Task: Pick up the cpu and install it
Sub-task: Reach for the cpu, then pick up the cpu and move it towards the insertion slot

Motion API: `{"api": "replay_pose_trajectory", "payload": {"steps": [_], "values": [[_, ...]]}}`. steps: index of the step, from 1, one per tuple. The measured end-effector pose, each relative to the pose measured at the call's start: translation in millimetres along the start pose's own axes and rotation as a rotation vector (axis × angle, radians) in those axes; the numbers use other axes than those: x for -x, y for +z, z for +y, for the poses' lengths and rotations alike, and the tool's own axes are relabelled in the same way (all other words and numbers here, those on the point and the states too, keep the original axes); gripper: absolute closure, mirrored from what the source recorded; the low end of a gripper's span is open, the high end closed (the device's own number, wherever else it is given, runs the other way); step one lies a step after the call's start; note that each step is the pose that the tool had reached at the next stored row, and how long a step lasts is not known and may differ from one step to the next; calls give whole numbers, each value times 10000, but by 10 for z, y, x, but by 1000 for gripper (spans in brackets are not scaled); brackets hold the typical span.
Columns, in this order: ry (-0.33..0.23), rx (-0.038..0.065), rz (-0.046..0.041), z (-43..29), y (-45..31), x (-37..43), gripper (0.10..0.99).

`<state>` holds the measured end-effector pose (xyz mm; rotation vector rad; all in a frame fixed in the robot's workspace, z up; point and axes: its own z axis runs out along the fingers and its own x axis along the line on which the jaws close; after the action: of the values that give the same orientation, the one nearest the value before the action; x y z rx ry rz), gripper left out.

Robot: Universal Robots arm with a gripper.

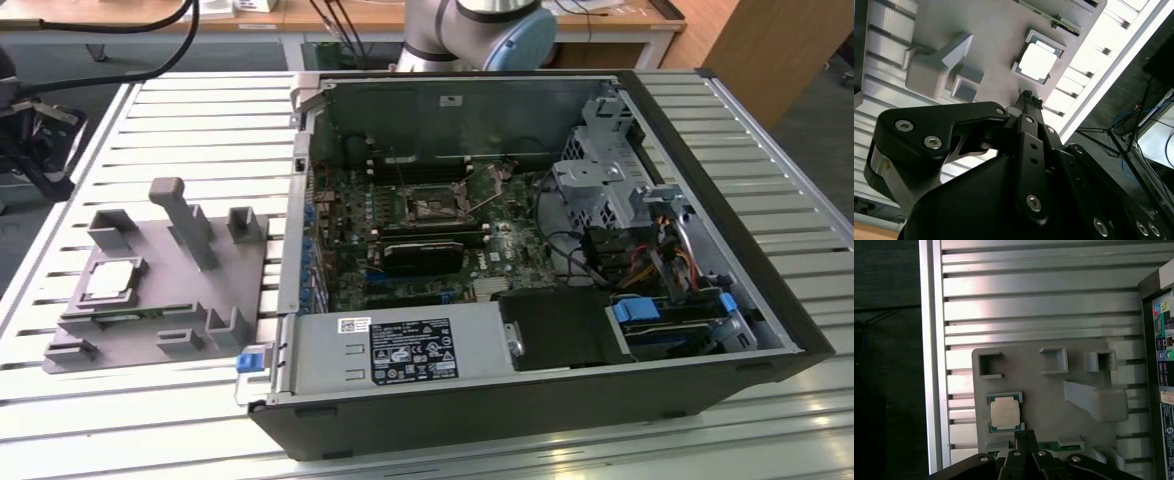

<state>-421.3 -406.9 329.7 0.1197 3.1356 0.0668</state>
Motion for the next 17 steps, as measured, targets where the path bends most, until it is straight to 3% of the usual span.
{"api": "replay_pose_trajectory", "payload": {"steps": [6, 17], "values": [[-1, 0, 0, -19, 15, -88, 980], [-1, 35, 4, -53, 60, -93, 980]]}}
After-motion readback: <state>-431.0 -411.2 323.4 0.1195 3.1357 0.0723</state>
